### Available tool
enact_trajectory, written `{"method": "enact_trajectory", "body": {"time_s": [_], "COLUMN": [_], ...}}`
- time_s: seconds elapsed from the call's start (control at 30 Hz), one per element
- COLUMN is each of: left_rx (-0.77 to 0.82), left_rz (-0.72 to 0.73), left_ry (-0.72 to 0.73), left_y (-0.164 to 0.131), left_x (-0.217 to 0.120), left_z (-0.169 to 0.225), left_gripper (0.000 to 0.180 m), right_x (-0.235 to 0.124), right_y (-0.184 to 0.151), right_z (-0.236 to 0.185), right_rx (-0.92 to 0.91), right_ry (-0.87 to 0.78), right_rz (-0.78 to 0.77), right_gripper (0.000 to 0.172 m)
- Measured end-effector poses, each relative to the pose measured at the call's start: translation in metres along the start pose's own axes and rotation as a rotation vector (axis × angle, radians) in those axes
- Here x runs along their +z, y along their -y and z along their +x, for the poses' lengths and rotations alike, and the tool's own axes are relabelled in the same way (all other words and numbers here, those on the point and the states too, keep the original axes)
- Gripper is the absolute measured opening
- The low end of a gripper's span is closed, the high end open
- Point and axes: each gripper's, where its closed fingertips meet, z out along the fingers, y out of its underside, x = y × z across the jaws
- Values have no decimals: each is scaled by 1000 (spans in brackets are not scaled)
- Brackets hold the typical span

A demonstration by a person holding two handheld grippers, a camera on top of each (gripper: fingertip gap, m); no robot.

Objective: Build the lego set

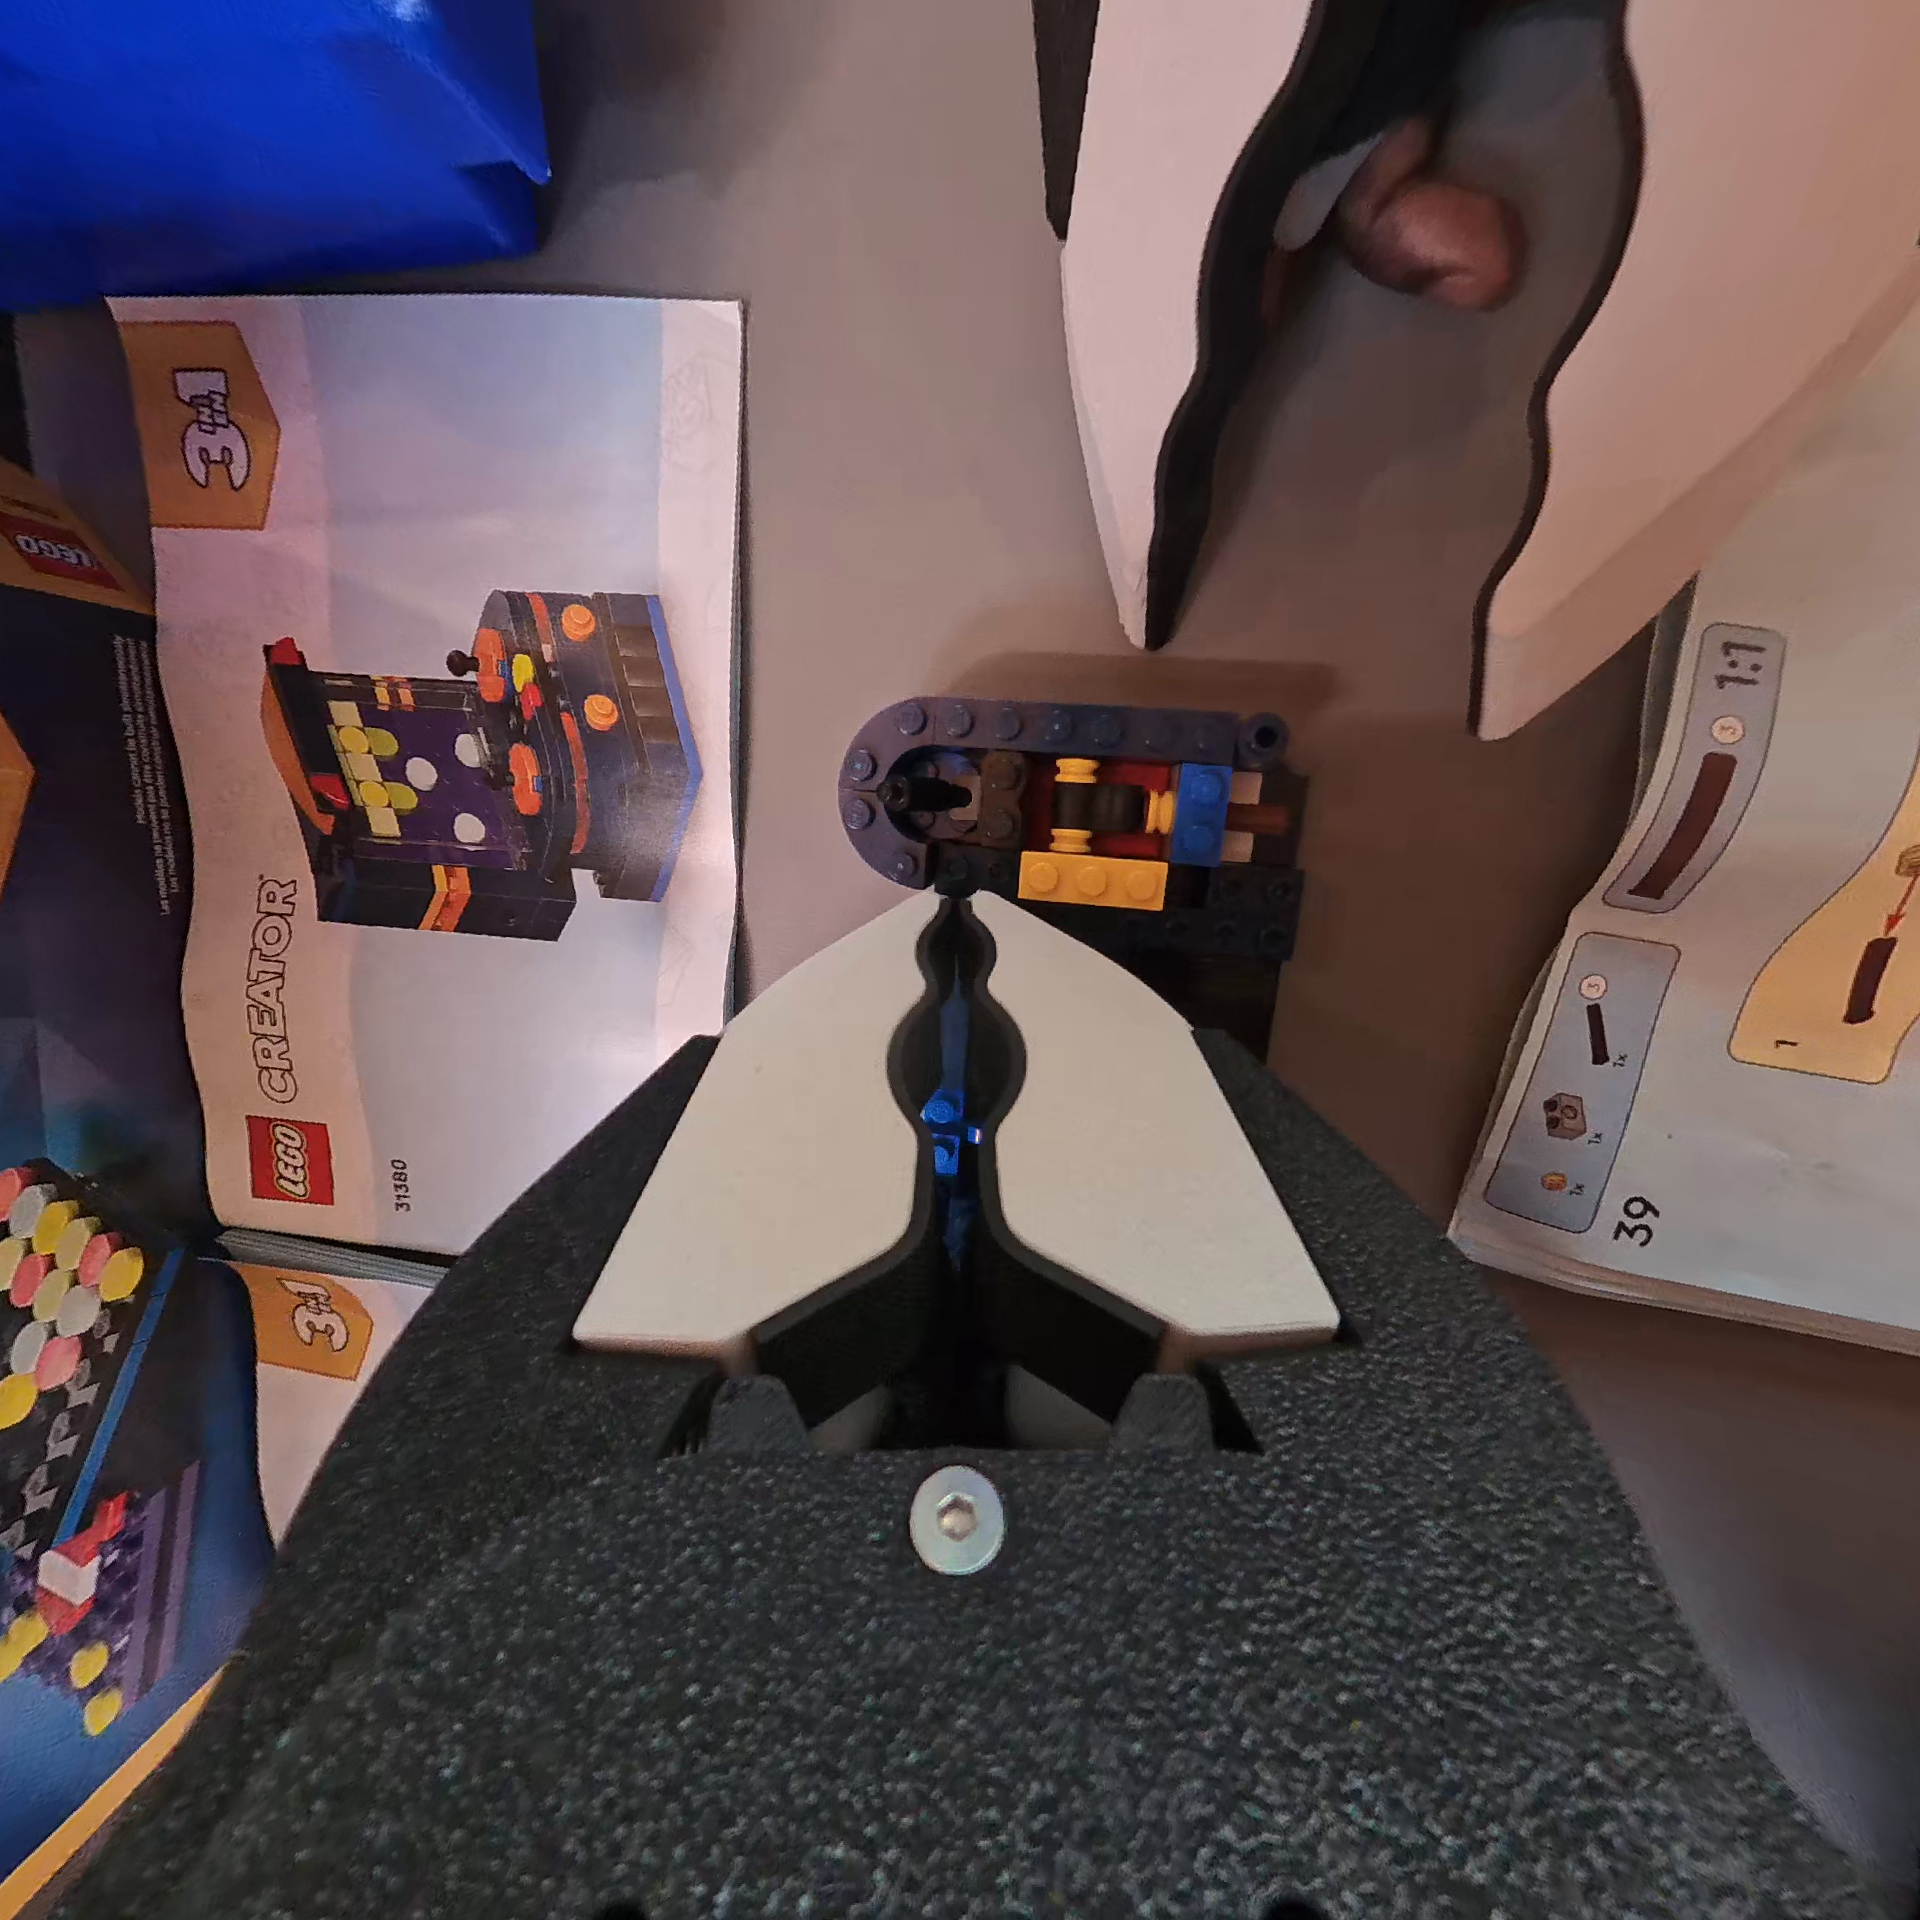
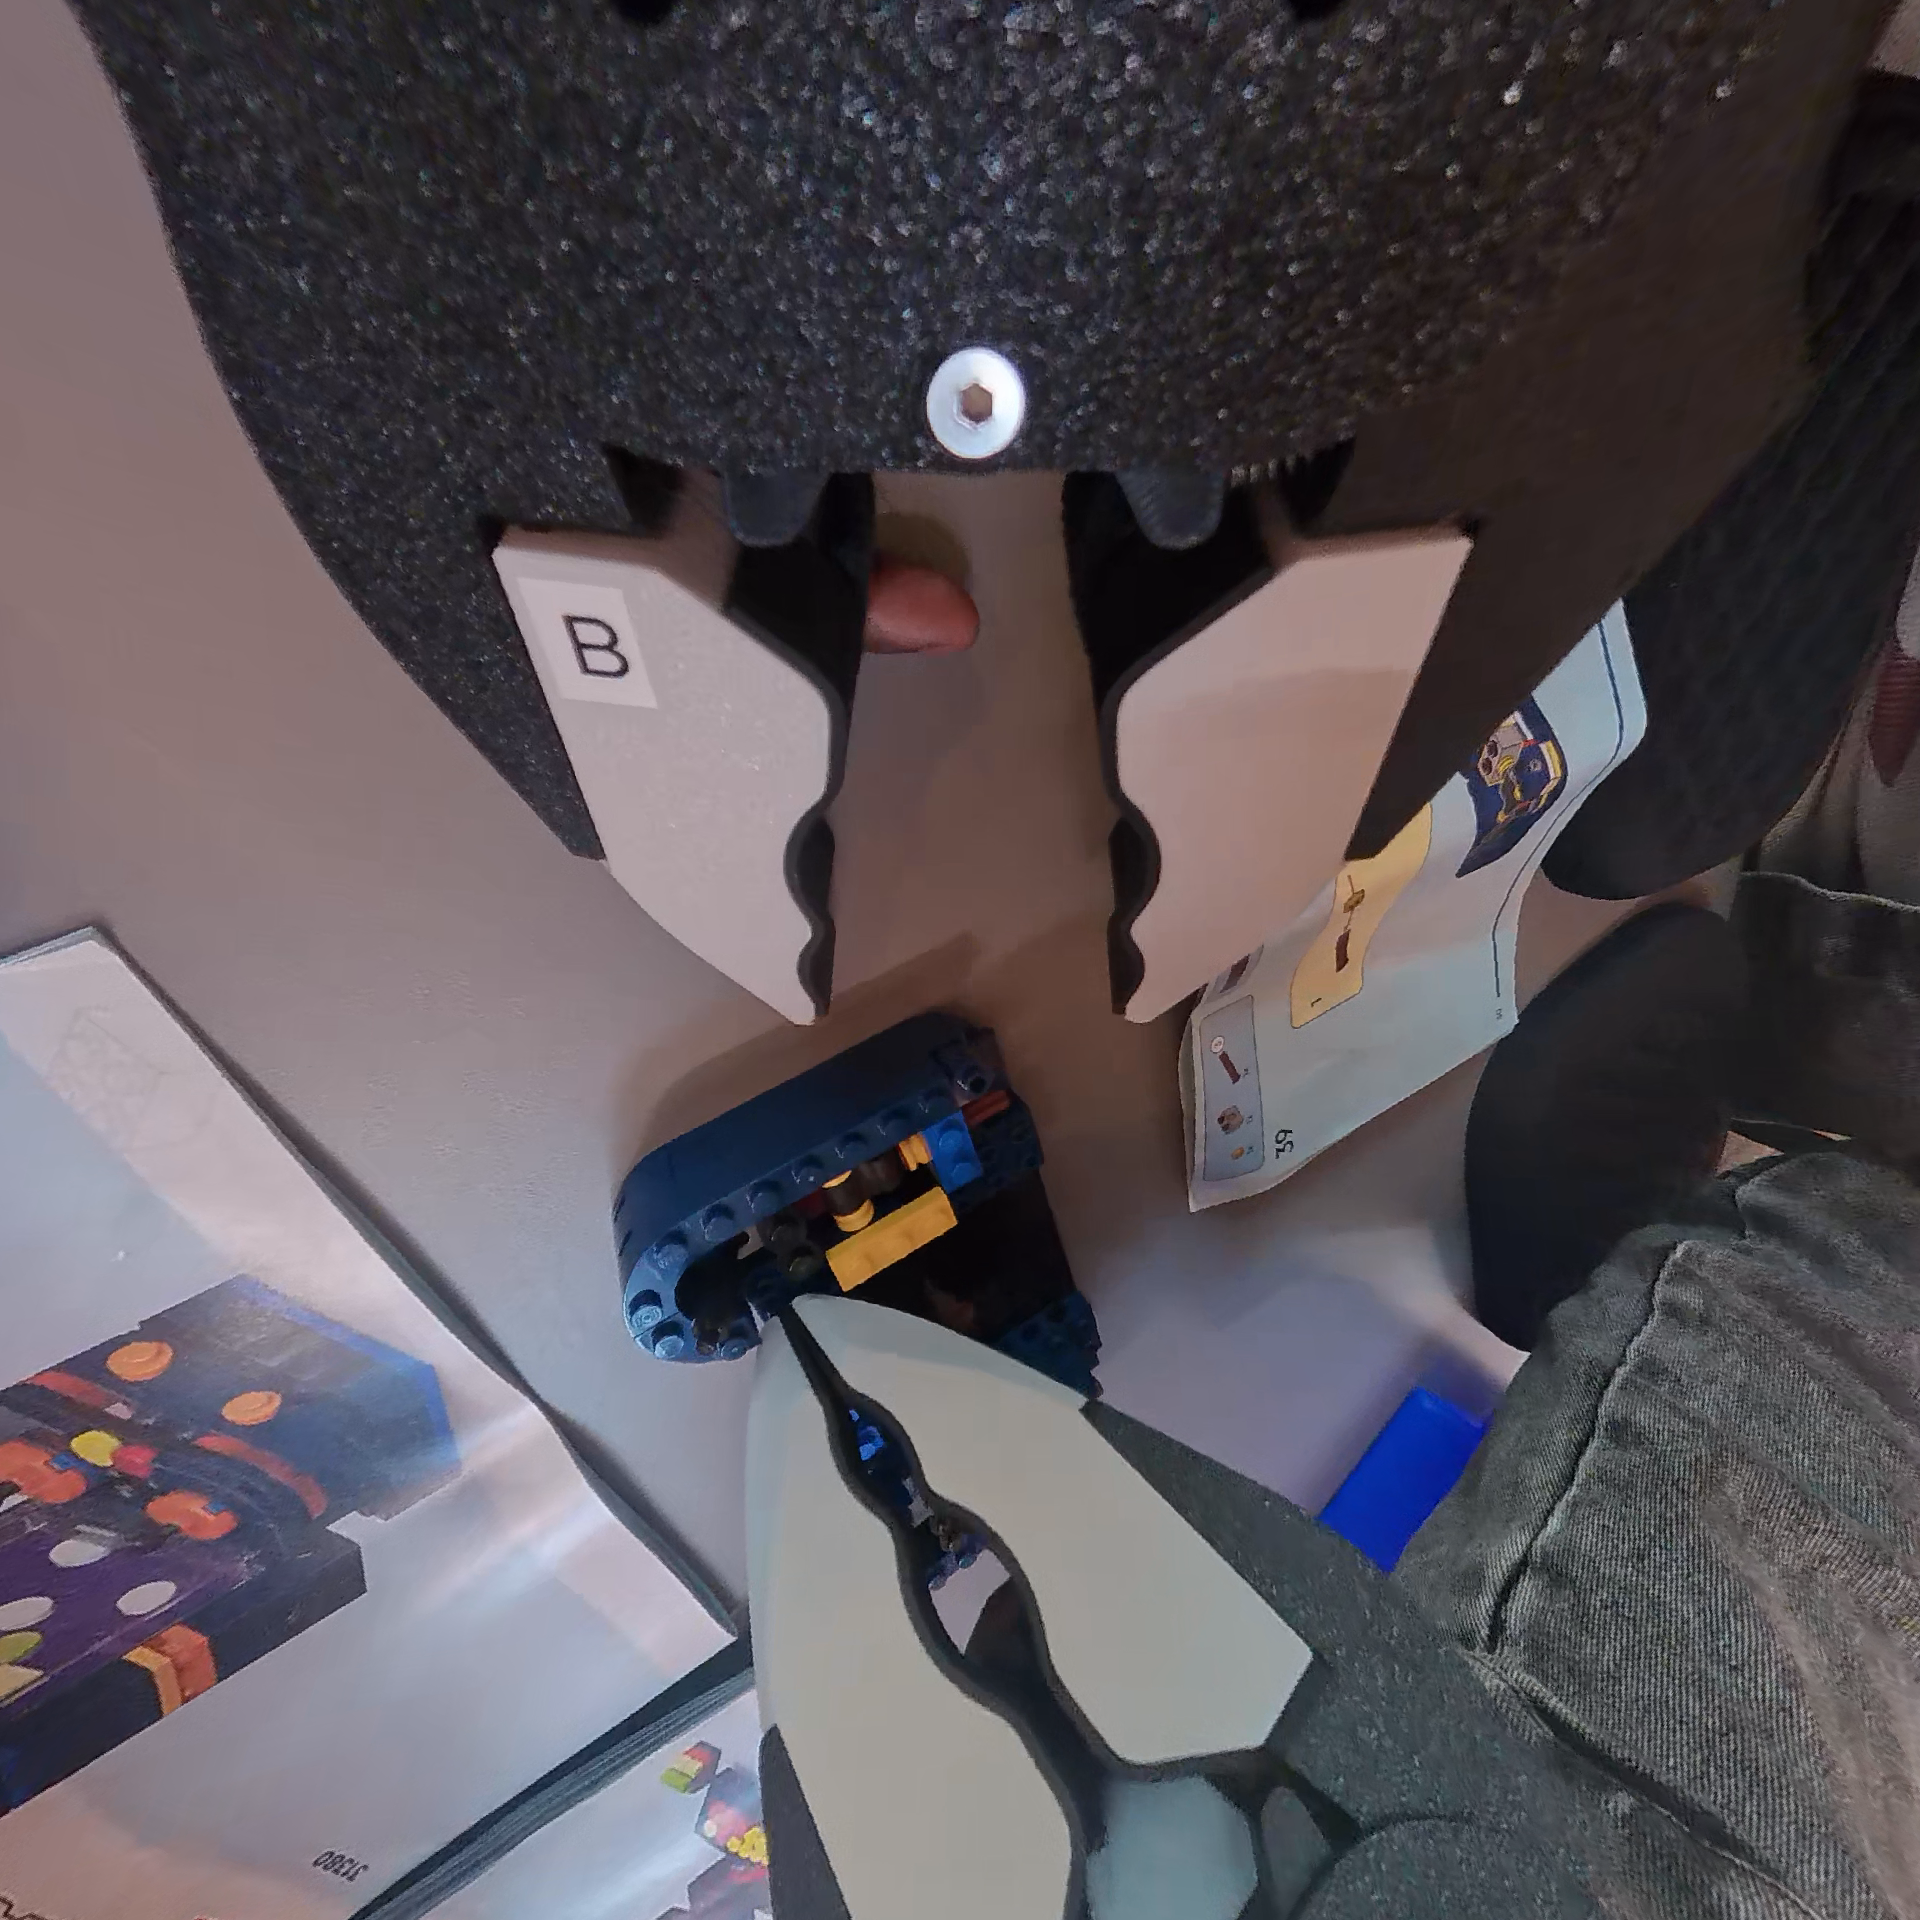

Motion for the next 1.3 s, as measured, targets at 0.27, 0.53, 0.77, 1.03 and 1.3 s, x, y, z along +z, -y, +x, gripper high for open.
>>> {"method": "enact_trajectory", "body": {"time_s": [0.27,0.53,0.77,1.03,1.3], "left_rx": [4,15,-434,-457,-234], "left_rz": [-24,-107,817,1321,654], "left_ry": [7,111,565,624,240], "left_y": [1,-4,41,0,-13], "left_x": [1,-8,-152,-191,-56], "left_z": [1,-2,-41,43,124], "left_gripper": [0,0,49,49,43], "right_x": [2,-5,-2,33,47], "right_y": [1,-3,18,12,17], "right_z": [1,-3,4,28,10], "right_rx": [-15,-137,-361,-412,-561], "right_ry": [-16,-55,-215,-245,-94], "right_rz": [-8,-10,16,-175,-258], "right_gripper": [48,63,119,120,90]}}
